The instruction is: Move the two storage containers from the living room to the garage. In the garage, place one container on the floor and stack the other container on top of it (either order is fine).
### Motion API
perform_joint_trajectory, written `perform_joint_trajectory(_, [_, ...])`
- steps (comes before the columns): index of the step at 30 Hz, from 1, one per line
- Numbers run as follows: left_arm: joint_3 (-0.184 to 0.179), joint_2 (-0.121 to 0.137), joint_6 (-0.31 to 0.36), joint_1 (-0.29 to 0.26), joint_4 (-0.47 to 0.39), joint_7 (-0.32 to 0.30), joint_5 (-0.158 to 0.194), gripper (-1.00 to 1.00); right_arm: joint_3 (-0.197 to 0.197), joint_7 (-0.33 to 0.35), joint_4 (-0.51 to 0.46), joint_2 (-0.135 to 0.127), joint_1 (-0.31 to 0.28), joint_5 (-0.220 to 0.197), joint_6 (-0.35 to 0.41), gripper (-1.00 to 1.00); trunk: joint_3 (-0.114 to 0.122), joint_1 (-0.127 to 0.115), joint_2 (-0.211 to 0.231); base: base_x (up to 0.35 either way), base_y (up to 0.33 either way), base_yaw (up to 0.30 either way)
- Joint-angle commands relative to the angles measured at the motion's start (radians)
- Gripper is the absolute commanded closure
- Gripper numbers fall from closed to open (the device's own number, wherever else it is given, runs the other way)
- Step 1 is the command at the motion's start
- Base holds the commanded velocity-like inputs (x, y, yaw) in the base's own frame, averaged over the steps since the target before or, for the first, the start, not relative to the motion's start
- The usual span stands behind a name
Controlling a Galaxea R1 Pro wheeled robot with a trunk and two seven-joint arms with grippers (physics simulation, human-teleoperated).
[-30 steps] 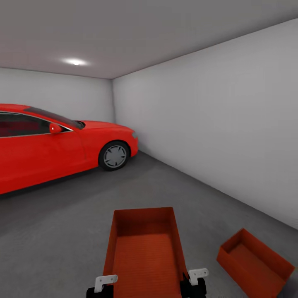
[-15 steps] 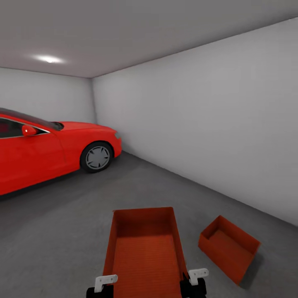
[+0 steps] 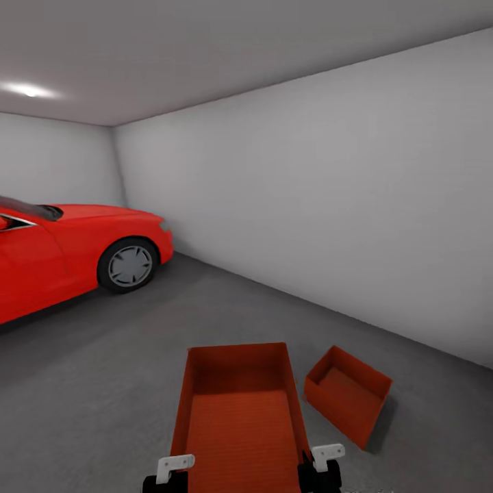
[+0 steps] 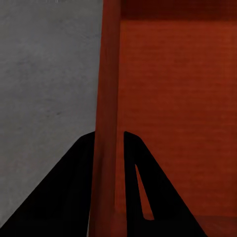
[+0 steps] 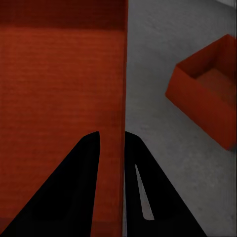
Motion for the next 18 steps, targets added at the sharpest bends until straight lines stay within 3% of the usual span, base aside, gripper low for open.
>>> perform_joint_trajectory(1, [-0.015,0.010,-0.007,0.000,0.001,0.014,0.019,1.00,0.004,-0.012,0.001,0.000,-0.002,0.008,-0.001,1.00,-0.001,0.000,-0.001,0.141,0.000,-0.275])
perform_joint_trajectory(18, [-0.016,0.009,-0.007,0.000,0.002,0.014,0.017,1.00,0.004,-0.012,0.001,0.000,-0.002,0.008,-0.001,1.00,-0.001,0.000,-0.001,0.316,0.006,-0.275])
